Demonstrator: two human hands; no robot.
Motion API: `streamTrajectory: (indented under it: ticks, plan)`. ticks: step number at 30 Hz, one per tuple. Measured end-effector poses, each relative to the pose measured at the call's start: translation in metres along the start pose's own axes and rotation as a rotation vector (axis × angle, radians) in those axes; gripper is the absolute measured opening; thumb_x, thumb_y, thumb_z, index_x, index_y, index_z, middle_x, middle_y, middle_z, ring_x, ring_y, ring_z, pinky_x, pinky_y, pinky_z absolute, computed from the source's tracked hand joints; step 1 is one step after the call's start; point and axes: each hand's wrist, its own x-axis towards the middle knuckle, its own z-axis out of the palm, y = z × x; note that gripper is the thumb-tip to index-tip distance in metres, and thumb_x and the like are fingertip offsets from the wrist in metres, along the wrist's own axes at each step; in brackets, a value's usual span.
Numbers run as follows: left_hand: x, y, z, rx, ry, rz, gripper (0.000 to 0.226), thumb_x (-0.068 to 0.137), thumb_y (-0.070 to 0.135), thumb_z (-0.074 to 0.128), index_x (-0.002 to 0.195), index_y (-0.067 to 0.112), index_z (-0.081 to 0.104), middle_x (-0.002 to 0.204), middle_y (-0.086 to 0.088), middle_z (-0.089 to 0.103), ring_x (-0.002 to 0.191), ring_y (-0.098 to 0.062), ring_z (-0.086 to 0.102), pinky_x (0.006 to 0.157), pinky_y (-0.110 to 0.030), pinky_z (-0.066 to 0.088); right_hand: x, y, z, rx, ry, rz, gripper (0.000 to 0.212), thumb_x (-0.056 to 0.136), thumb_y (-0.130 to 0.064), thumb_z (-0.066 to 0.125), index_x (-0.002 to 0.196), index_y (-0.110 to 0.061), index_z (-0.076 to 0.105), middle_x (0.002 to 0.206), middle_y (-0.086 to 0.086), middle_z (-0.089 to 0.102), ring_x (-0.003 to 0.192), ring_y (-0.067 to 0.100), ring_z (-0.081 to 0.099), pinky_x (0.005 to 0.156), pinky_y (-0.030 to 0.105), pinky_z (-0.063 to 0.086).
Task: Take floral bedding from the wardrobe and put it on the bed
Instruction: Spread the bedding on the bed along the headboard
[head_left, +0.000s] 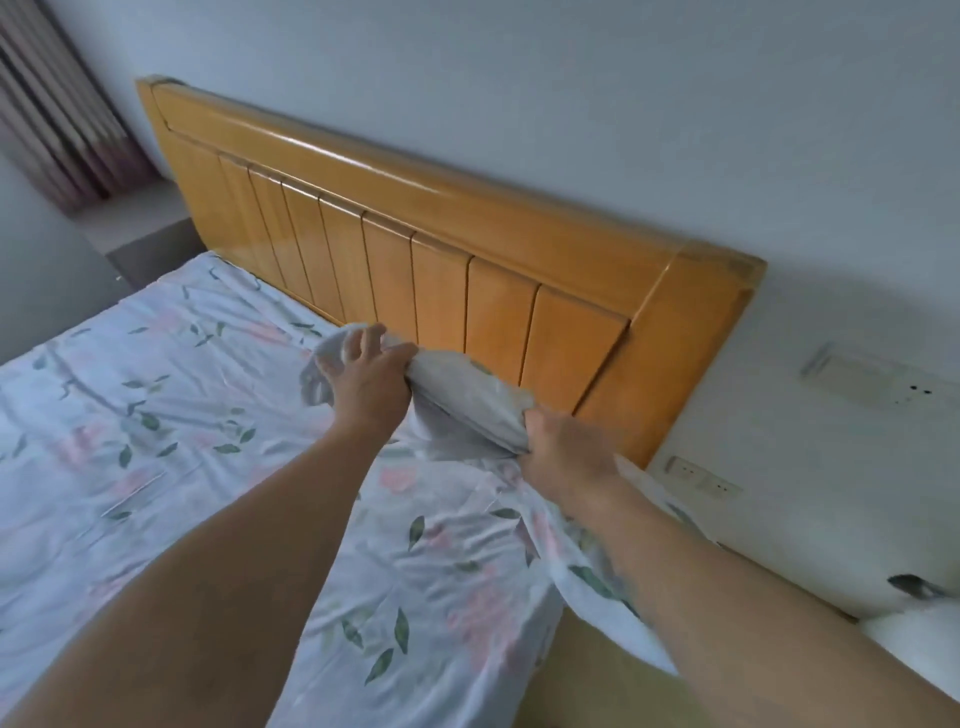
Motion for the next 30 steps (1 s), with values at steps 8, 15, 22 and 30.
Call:
streamTrajectory:
  ticks: [8,15,22,30]
  plan:
    - [0.046,-0.1,0.099,-0.645,0.097,-0.385,0.067,0.087,-0.005,0.041,0.14,0.035,0.044,0.148,-0.006,0.019,0.12,-0.029,0.039,0.106,-0.04,0.037,0.086,-0.077,0.112,-0.194,-0.03,-0.072,0.024,0.087,-0.019,0.061,0.108,-0.012,0.049,0.107,0.009,0.061,0.093,0.025,0.061,0.068,0.032,0.046]
    - [-0.017,-0.198,0.317,-1.672,-0.328,-1.288,0.041,0.098,0.03,0.044,0.136,0.013,0.046,0.109,-0.01,0.055,0.083,-0.029,0.056,0.068,-0.035,0.05,0.101,-0.054,0.335,-0.137,-0.557,0.076,0.058,0.088,-0.056,0.035,0.131,-0.019,0.039,0.138,0.01,0.041,0.123,0.032,0.042,0.098,0.048,0.037]
    - [-0.027,-0.27,0.409,-1.763,-0.005,-1.394,0.037,0.09,0.055,0.049,0.069,0.025,0.057,0.056,0.005,0.056,0.047,-0.012,0.051,0.06,-0.016,0.049,0.215,0.017,0.417,-0.111,-0.24,0.336,0.074,0.092,-0.063,0.03,0.15,-0.019,0.015,0.156,0.012,0.015,0.141,0.032,0.019,0.115,0.047,0.02]
    - [0.059,-0.284,0.425,-1.916,0.152,-1.138,0.035,0.098,0.035,0.041,0.114,0.019,0.067,0.113,-0.009,0.069,0.105,-0.029,0.063,0.094,-0.046,0.051,0.286,0.027,0.46,-0.095,-0.112,0.434,0.056,0.092,-0.053,0.044,0.128,-0.009,0.048,0.137,0.016,0.049,0.128,0.035,0.041,0.106,0.046,0.029]
